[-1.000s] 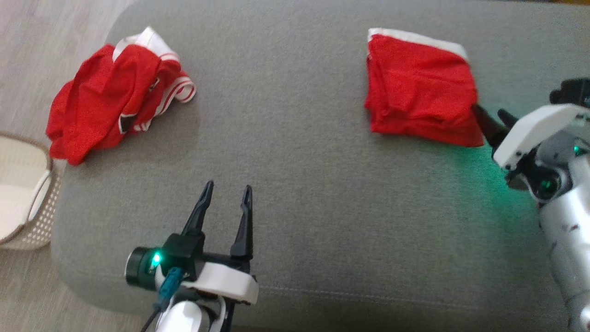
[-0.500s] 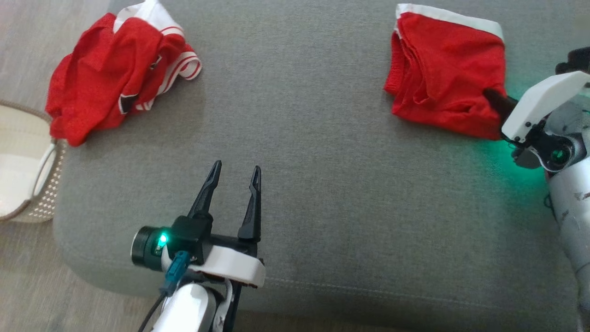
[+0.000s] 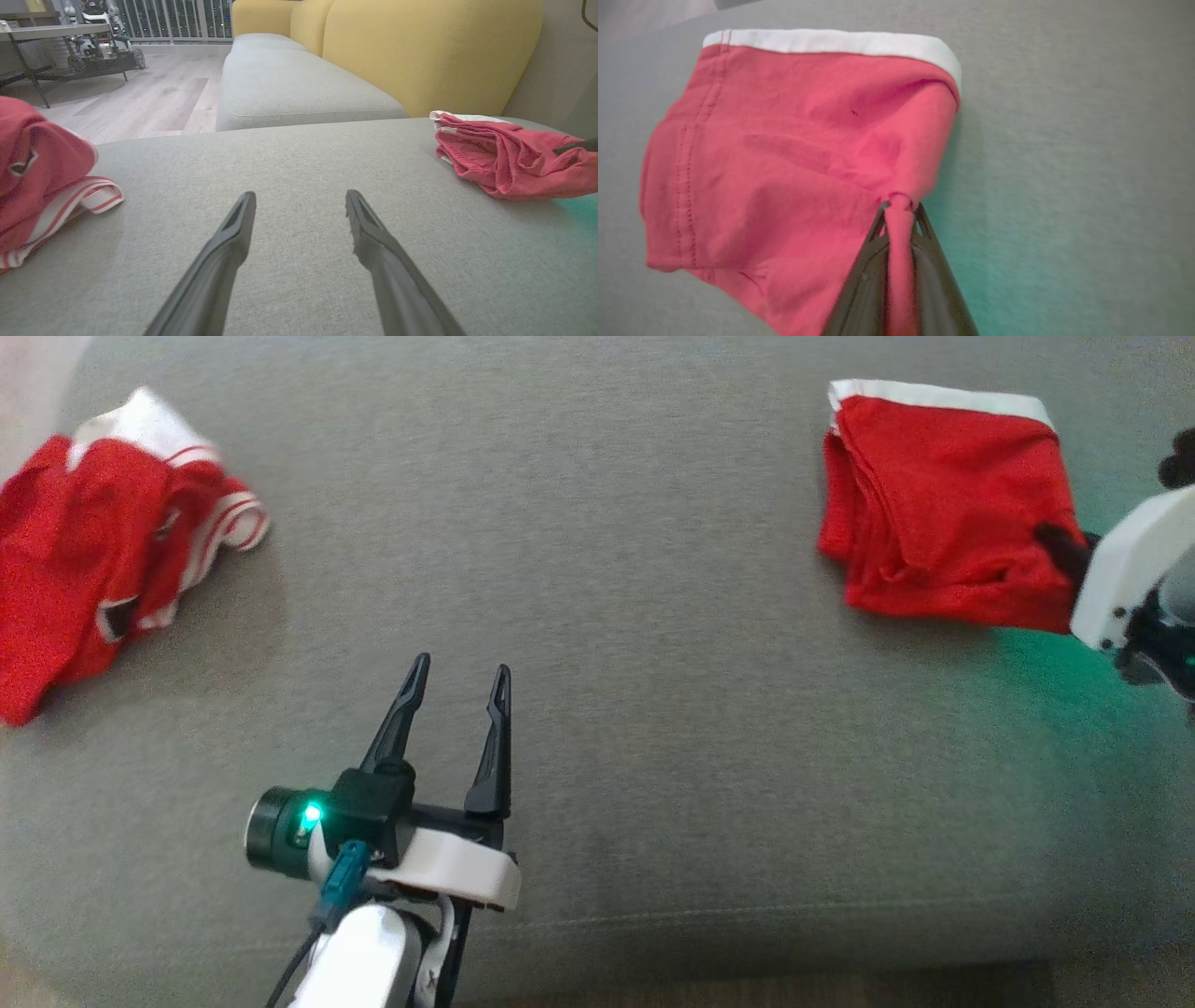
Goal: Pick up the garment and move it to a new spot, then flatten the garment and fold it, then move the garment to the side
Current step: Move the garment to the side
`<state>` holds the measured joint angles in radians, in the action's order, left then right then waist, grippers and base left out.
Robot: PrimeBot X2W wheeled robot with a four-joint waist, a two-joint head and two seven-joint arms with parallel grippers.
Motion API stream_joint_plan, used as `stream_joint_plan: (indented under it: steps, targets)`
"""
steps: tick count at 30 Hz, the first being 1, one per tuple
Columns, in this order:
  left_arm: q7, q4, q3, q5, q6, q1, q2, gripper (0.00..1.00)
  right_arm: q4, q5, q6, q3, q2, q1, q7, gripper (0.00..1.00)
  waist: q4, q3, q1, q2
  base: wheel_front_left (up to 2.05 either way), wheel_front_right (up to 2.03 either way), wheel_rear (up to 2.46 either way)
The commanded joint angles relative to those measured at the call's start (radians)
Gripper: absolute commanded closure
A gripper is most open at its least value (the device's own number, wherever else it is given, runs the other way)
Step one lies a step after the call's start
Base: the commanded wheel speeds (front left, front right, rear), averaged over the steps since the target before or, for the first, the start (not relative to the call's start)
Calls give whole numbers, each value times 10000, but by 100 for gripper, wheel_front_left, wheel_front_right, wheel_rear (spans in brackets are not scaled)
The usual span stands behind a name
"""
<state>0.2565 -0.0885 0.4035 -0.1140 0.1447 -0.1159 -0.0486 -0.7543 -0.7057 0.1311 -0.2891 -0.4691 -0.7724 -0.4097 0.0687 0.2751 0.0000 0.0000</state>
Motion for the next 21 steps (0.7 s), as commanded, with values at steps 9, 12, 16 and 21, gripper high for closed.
stream_joint_plan:
  steps: [9,12,16,21]
  targets:
    - [53,715,-548,475,-282,-407,-131,0,1470,-148,-4,206,-1290,598,174,100,-1566,287,0,0,0,0,0]
    - [53,914,-600,561,-342,-486,-181,0,1706,-36,-4,429,-1509,756,255,100,-1864,378,0,0,0,0,0]
    - [53,1112,-600,658,-418,-531,-240,0,2013,167,-4,594,-1665,913,273,100,-2184,440,0,0,0,0,0]
    - [53,1272,-575,780,-477,-561,-354,0,2472,641,-4,714,-1618,930,363,100,-2415,566,0,0,0,0,0]
